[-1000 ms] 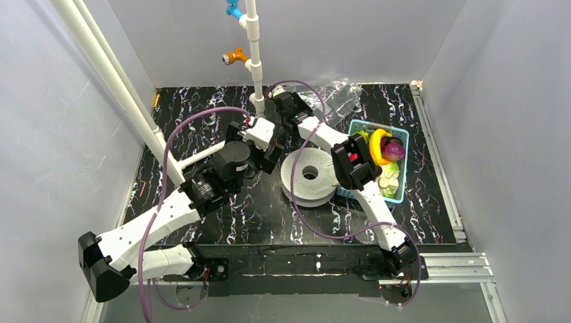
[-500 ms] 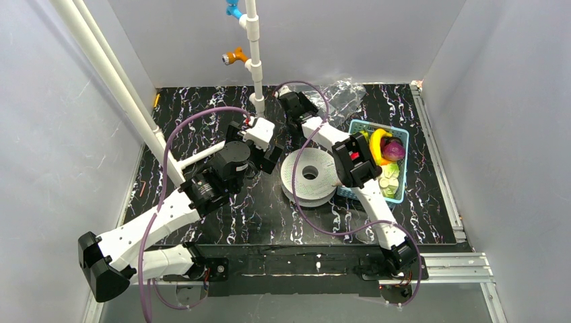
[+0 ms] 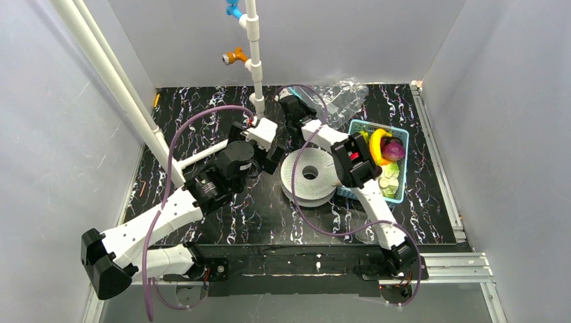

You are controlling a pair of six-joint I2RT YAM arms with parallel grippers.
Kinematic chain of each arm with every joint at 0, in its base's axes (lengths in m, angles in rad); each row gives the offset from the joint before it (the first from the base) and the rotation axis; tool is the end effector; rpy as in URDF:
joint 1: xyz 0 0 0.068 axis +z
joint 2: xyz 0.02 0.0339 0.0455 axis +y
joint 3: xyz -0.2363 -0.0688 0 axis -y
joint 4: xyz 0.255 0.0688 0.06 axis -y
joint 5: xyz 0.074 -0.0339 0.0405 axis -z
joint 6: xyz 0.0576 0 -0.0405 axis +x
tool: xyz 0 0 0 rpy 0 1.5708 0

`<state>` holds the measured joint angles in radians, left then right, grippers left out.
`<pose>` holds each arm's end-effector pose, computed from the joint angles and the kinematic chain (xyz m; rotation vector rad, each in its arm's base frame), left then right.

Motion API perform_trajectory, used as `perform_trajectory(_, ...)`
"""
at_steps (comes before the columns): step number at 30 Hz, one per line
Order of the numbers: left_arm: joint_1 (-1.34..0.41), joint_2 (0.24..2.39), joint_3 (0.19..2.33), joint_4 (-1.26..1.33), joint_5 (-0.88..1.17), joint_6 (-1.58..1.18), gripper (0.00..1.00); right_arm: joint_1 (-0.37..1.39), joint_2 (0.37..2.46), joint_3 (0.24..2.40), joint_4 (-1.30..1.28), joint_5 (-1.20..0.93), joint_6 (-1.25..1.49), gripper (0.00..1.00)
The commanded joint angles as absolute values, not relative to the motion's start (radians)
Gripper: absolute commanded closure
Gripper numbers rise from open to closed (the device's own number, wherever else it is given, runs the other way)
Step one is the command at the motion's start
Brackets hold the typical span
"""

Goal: Place the food in the zip-top bag and seal the zipper
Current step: Pick up the zipper food storage bag at the center of the board, then open the zipper of the food storage bag.

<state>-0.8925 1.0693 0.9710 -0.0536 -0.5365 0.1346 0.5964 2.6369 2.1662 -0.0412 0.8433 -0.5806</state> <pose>0.2037 -0.2059 0.3367 0.4734 1.6351 -0.1031 0.5034 0.2897 0.1106 -0.6518 1.8917 -0.8591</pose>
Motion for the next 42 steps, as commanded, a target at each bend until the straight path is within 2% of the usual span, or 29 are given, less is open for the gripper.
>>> perform_trajectory(1, -0.900, 1.063, 0.990, -0.044, -0.547, 0.112, 0.02, 0.580, 2.348, 2.077, -0.003, 0.863, -0.521, 0.99)
perform_trajectory(7, -0.910, 1.035, 0.999, -0.059, -0.546, 0.105, 0.02, 0.534, 2.043, 2.029, -0.311, 0.702, -0.244, 0.99)
perform_trajectory(10, -0.913, 1.006, 0.996, -0.059, -0.533, 0.092, 0.02, 0.525, 1.876, 2.012, -0.475, 0.513, -0.052, 0.99)
perform_trajectory(13, -0.915, 0.985, 1.004, -0.069, -0.512, 0.067, 0.02, 0.526, 1.715, 1.923, -0.536, 0.259, 0.130, 0.99)
perform_trajectory(18, -0.918, 0.954, 1.000, -0.072, -0.443, 0.023, 0.02, 0.585, 1.452, 1.578, -0.402, -0.054, 0.376, 0.99)
perform_trajectory(22, -0.917, 0.937, 1.008, -0.081, -0.406, 0.008, 0.02, 0.676, 1.321, 1.331, -0.212, -0.125, 0.527, 0.99)
perform_trajectory(26, -0.919, 0.920, 1.000, -0.073, -0.378, -0.030, 0.02, 0.751, 1.285, 1.194, -0.043, -0.155, 0.624, 0.99)
perform_trajectory(30, -0.920, 0.924, 0.992, -0.062, -0.374, -0.051, 0.02, 0.781, 1.306, 1.179, -0.011, -0.157, 0.670, 0.99)
perform_trajectory(37, -0.921, 0.973, 0.999, -0.061, -0.516, -0.087, 0.02, 0.793, 1.323, 1.195, 0.028, -0.125, 0.662, 0.99)
perform_trajectory(42, -0.921, 1.038, 1.027, -0.087, -0.581, -0.136, 0.06, 0.816, 1.330, 1.185, 0.038, -0.110, 0.669, 0.99)
